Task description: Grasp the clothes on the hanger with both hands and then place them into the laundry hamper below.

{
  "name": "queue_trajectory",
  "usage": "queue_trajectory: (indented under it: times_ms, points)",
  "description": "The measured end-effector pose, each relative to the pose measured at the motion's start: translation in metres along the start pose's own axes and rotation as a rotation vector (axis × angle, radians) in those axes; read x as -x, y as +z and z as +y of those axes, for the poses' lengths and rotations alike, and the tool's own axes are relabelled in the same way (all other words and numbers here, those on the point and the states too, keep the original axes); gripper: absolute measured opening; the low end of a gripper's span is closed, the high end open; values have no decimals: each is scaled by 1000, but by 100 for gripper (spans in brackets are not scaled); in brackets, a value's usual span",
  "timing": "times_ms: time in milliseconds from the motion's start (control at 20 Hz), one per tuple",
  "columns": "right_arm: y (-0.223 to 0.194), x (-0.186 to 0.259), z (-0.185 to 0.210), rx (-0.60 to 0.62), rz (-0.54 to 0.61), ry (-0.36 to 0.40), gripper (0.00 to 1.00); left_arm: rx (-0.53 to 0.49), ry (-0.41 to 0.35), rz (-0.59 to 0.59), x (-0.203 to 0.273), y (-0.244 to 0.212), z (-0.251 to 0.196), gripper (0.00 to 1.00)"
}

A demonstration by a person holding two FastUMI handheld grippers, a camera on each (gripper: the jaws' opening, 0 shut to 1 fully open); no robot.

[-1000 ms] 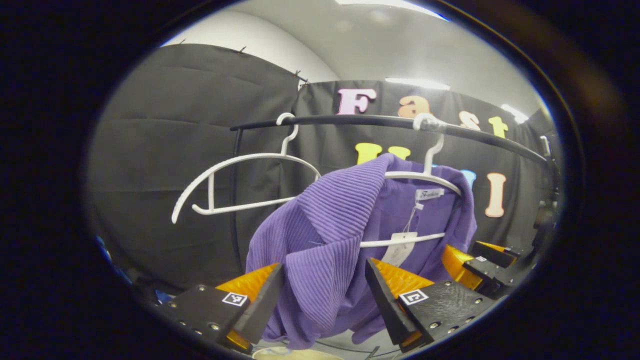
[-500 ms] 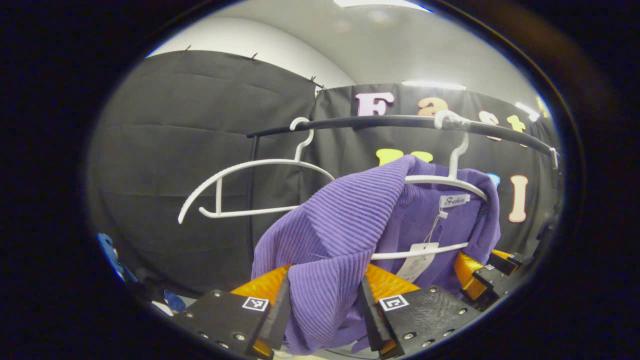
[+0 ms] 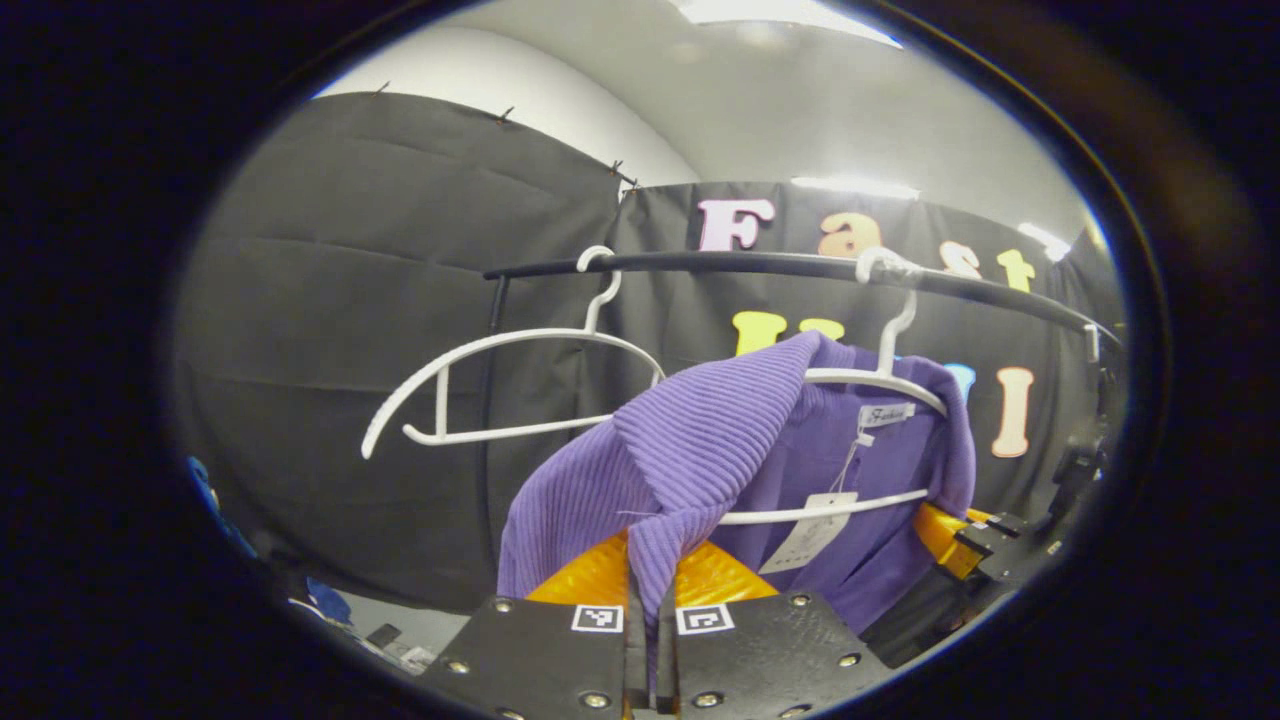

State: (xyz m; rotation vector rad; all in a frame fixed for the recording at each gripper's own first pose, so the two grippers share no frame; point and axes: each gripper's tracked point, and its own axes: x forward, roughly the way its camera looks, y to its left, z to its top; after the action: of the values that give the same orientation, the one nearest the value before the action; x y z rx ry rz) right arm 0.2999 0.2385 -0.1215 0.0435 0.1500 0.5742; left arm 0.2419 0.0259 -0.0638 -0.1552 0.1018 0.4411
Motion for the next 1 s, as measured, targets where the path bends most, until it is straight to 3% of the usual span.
queue_trajectory:
  times_ms: [200, 350, 400, 450, 500, 950, 1000]
  points:
    - [2, 5, 1, -32, 21, 5, 0, 45, -124, 19, 8, 10, -3, 5]
    - [8, 21, -3, -10, 24, -47, 0, 25, -212, -15, 23, 31, -2, 4]
    - [11, 25, -5, -1, 17, -72, 0, 0, -230, -28, 27, 39, 0, 0]
    - [14, 30, -8, 2, 13, -96, 0, -19, -251, -35, 29, 45, 1, 4]
    - [16, 34, -9, 1, 12, -117, 0, -23, -269, -41, 32, 50, 1, 0]
    - [57, 57, -26, 53, -51, -232, 0, 47, -302, -116, 15, 97, 30, 4]
    - [62, 59, -25, 59, -60, -239, 0, 52, -301, -122, 15, 100, 35, 11]
